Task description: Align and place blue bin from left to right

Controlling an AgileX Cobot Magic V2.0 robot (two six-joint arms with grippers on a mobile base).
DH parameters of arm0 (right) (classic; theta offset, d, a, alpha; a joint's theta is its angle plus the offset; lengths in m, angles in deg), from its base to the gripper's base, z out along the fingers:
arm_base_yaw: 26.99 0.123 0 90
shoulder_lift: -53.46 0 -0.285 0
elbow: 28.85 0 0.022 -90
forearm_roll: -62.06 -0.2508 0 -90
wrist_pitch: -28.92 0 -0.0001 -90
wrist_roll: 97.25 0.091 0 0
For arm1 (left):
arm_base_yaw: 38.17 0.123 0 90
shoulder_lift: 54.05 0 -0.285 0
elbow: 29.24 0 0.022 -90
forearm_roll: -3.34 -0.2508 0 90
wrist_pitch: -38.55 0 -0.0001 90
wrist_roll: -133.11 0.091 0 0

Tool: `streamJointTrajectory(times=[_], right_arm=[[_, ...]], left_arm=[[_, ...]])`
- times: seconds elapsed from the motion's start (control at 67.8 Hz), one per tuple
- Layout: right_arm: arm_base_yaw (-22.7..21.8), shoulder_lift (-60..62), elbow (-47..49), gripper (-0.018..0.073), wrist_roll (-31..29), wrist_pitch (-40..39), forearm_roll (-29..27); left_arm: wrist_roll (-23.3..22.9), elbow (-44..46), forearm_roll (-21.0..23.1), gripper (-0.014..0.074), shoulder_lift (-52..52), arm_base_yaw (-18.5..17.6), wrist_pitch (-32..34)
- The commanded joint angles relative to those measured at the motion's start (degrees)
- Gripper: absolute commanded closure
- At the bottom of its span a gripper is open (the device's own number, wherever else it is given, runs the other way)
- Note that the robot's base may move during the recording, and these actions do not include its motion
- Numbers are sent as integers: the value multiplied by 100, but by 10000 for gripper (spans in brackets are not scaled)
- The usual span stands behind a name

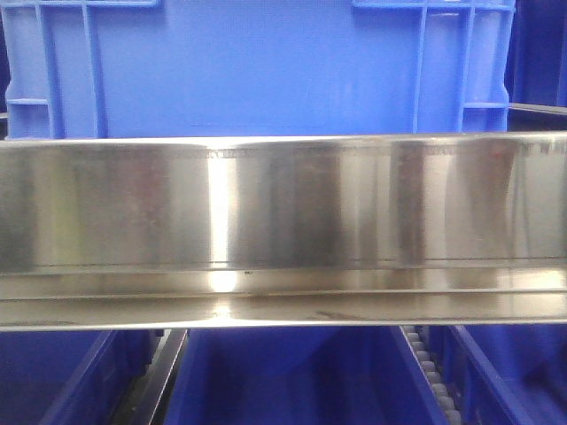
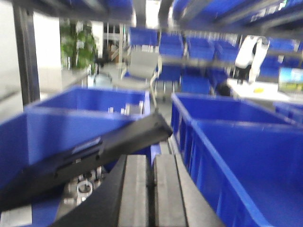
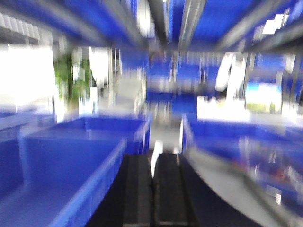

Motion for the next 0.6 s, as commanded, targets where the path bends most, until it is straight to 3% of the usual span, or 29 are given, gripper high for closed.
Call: streamJointTrajectory(times=[0.0,0.162,0.516,0.59], right_arm=[[-10,-440,315,725,-43,343,-4],[-10,-894,423,725,-43,39,-4],[-10,-1068,433,725,-43,-149,-315],[-10,-1272,601,725,-43,226,-367]], left_arm=[[15,192,1,707,-338,28,-49],[15,192,82,707,-684,28,380],[15,286,82,707,-1164,-23,355],[159,476,290,707,-1420,-171,269]])
